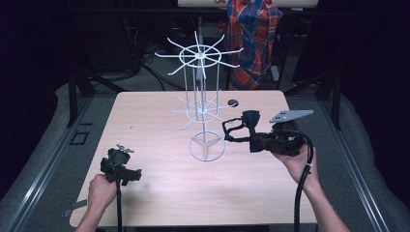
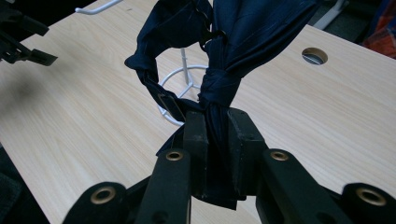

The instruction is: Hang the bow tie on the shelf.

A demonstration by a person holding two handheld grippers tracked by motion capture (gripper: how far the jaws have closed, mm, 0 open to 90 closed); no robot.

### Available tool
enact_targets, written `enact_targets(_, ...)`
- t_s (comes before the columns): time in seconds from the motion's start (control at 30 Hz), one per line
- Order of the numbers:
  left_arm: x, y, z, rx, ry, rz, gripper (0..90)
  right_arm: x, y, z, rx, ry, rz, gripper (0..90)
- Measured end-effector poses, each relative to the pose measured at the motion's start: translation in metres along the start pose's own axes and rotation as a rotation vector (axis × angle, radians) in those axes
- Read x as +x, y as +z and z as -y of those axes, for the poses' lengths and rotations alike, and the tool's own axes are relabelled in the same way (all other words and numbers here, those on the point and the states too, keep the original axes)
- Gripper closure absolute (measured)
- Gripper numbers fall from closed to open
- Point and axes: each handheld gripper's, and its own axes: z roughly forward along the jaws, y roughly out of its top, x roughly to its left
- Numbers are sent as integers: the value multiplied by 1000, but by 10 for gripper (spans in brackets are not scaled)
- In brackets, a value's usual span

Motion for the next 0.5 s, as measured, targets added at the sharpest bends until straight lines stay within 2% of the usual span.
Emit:
enact_targets(0.23,0,0,0,1,-2,1,165,-4,15,-2,32,25,24,790)
enact_targets(0.5,0,0,0,3,2,2,165,-6,27,-2,36,56,19,790)
